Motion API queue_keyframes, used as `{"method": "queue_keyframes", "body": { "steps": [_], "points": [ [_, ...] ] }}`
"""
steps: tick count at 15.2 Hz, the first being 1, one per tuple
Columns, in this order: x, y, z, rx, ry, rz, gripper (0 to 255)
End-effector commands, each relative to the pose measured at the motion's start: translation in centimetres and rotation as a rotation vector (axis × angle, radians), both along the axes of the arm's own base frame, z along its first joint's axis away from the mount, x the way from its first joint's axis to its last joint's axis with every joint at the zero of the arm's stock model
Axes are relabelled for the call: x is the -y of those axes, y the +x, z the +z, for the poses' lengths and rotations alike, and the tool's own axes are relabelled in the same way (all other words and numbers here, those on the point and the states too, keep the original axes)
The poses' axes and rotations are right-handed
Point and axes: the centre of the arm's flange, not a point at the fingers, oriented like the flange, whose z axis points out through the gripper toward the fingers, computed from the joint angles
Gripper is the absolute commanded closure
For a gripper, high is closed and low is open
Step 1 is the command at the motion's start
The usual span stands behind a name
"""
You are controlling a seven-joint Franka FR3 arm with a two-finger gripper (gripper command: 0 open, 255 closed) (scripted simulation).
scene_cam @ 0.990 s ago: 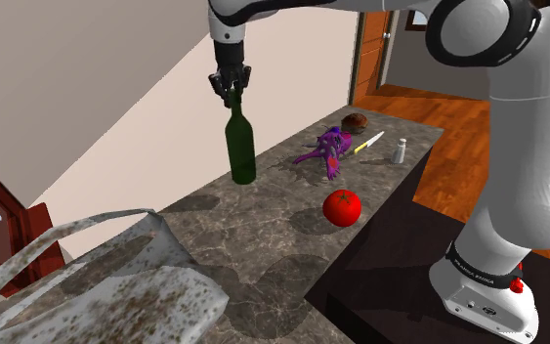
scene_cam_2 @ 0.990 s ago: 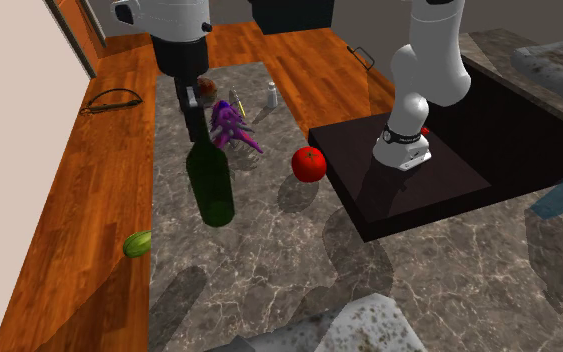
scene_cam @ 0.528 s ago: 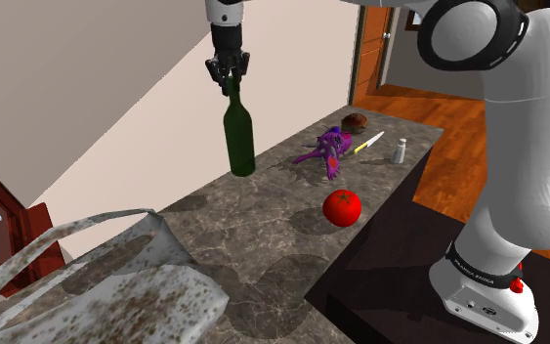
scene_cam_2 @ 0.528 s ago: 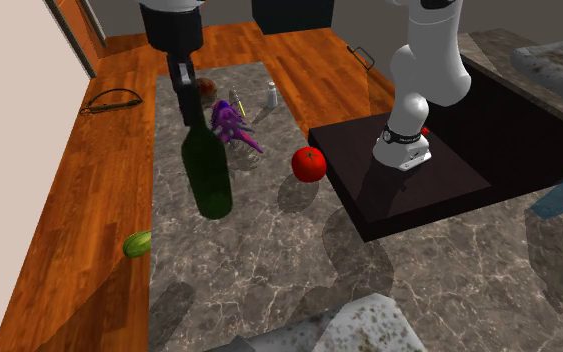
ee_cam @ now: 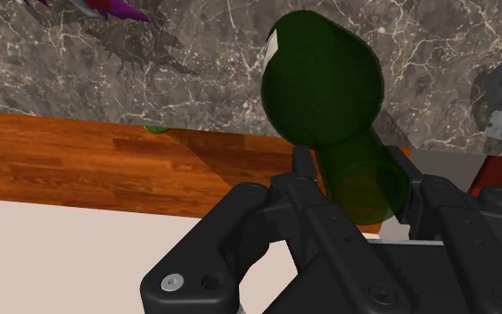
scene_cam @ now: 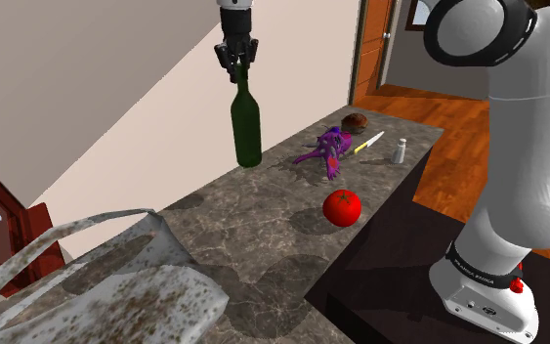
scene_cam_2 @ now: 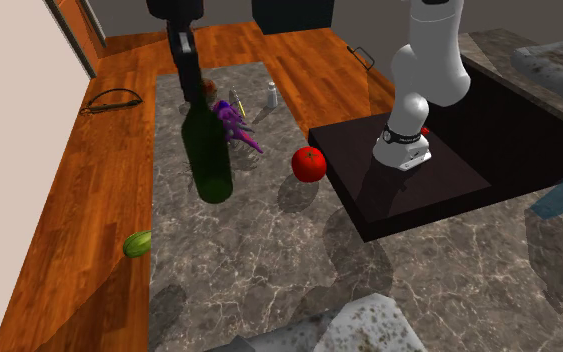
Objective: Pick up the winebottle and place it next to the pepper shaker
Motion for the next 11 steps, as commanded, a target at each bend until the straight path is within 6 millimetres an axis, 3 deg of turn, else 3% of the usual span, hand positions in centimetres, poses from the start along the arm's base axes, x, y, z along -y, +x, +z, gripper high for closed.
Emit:
{"method": "queue_keyframes", "body": {
  "steps": [1,11],
  "points": [
    [2.2,-0.9,0.2,0.001,0.0,0.0,255],
    [14.5,-5.6,0.2,0.001,0.0,0.0,255]
  ]
}}
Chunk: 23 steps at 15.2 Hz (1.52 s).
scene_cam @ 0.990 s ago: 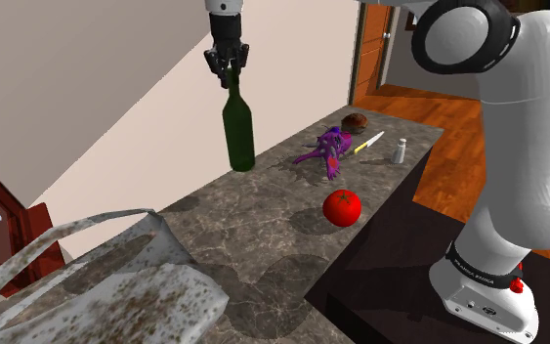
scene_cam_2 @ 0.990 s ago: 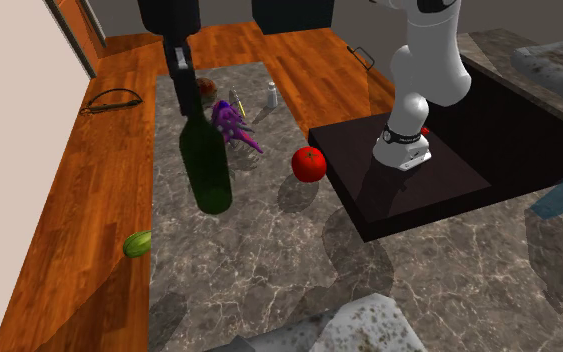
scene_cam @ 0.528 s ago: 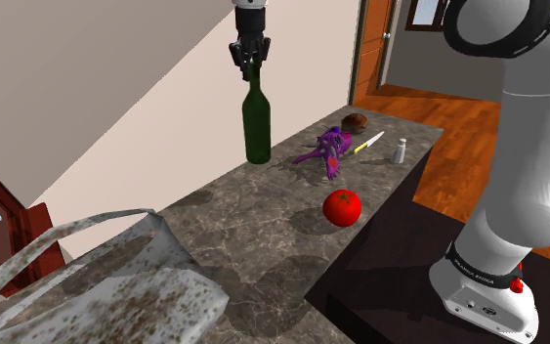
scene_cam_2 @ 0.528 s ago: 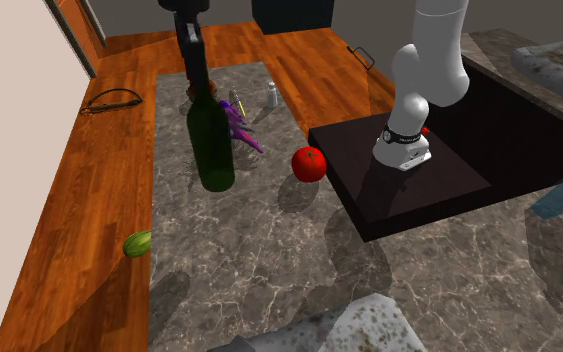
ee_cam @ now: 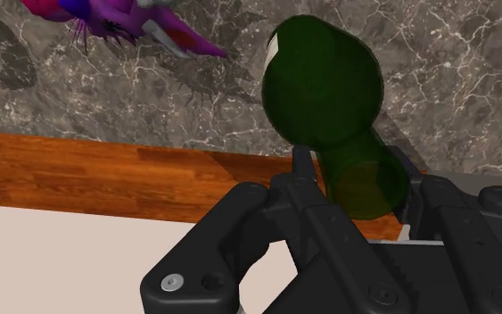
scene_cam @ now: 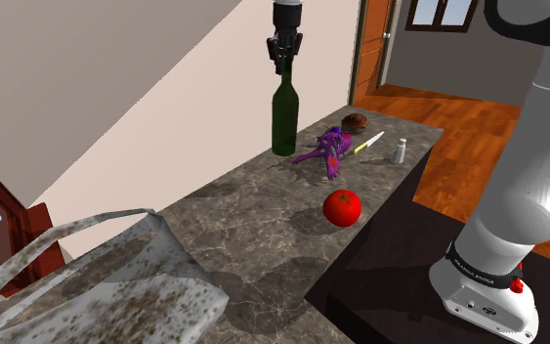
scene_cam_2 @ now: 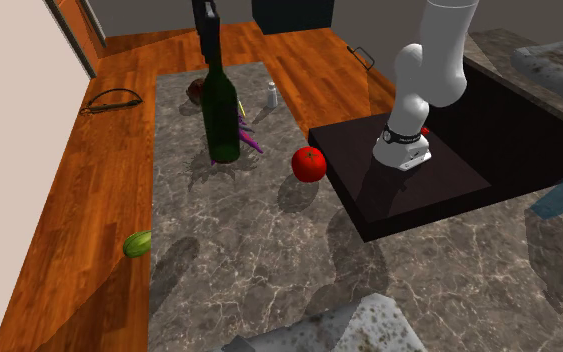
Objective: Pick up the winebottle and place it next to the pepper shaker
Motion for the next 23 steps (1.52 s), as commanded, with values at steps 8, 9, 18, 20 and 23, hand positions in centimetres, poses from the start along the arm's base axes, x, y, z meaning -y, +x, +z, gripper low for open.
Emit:
{"method": "queue_keyframes", "body": {
  "steps": [8,9,18,20,23],
  "points": [
    [11.1,-4.3,0.3,0.001,0.0,0.002,255],
    [12.3,-4.8,0.3,0.001,0.0,0.002,255],
    [23.4,-9.1,0.3,0.001,0.0,0.002,255],
    [25.9,-10.0,0.3,0.001,0.0,0.002,255],
    [29.6,-11.4,0.3,0.001,0.0,0.002,255]
  ]
}}
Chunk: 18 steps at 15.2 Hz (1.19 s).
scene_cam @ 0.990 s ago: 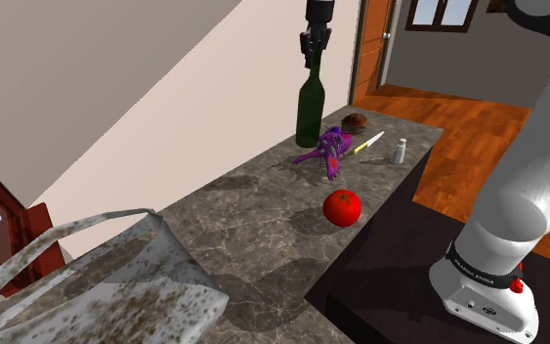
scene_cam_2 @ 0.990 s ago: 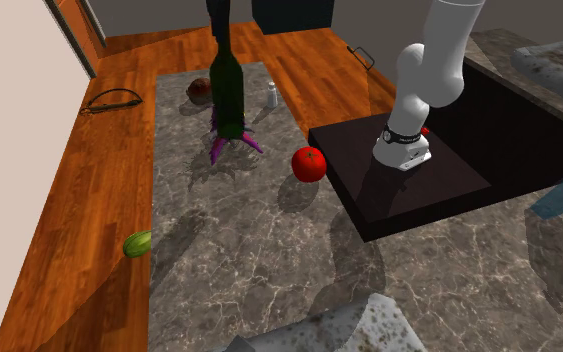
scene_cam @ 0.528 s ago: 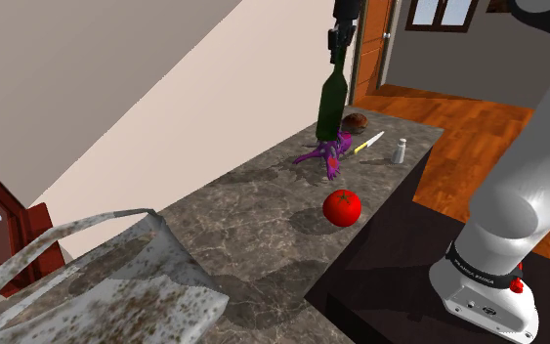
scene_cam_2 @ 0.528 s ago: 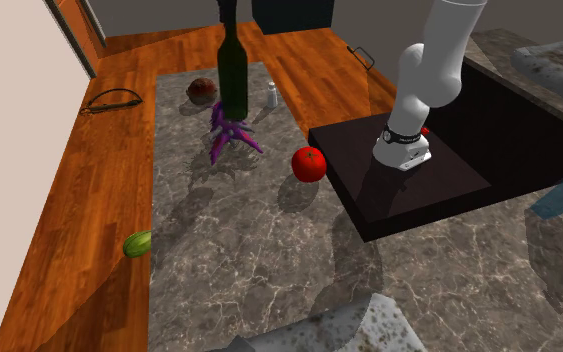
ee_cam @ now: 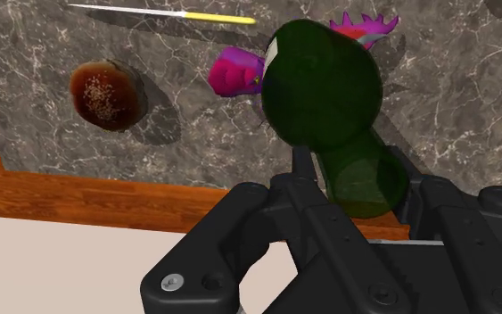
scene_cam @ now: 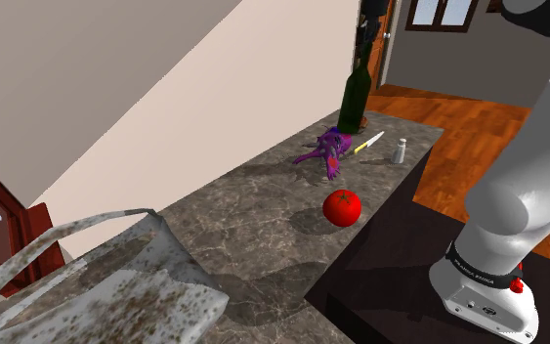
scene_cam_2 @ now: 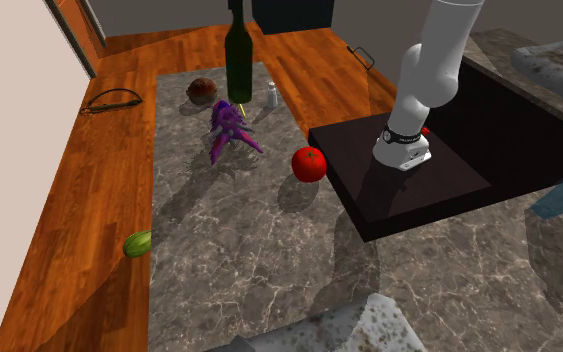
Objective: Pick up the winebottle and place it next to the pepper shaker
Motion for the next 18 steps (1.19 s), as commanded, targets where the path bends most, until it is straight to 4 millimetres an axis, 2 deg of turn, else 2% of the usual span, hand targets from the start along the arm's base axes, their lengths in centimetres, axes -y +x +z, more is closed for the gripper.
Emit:
{"method": "queue_keyframes", "body": {
  "steps": [1,18],
  "points": [
    [2.5,-0.9,0.2,0.0,-0.001,0.002,255],
    [23.5,-9.0,0.2,0.0,-0.001,0.002,255]
  ]
}}
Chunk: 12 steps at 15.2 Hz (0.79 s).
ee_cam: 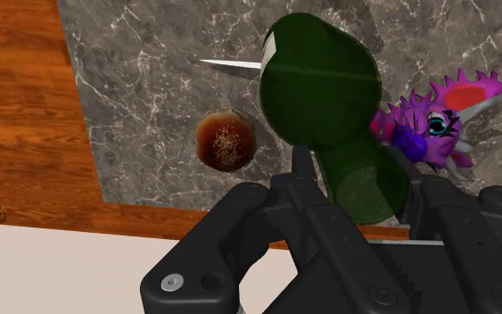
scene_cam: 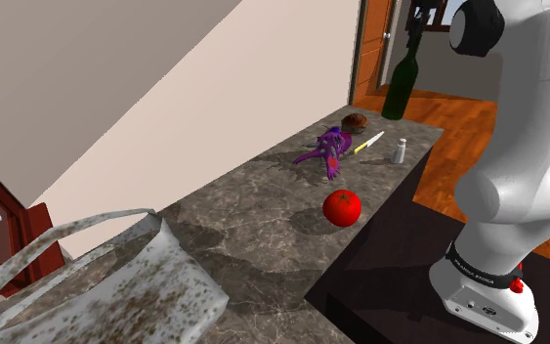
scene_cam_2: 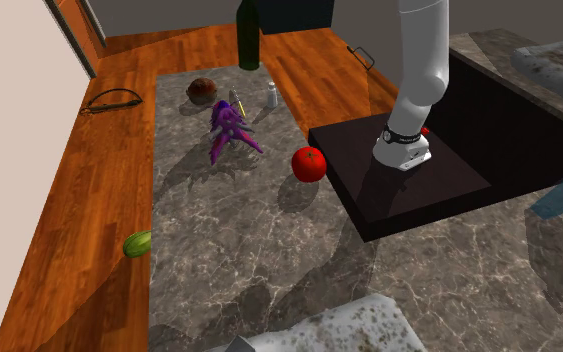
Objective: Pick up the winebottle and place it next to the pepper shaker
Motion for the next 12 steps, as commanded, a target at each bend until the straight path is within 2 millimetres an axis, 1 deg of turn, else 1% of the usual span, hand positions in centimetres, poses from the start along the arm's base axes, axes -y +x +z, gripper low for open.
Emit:
{"method": "queue_keyframes", "body": {
  "steps": [1,12],
  "points": [
    [1.3,-0.9,0.0,0.0,0.0,0.002,255],
    [1.3,-0.9,-5.8,0.0,0.0,0.002,255]
  ]
}}
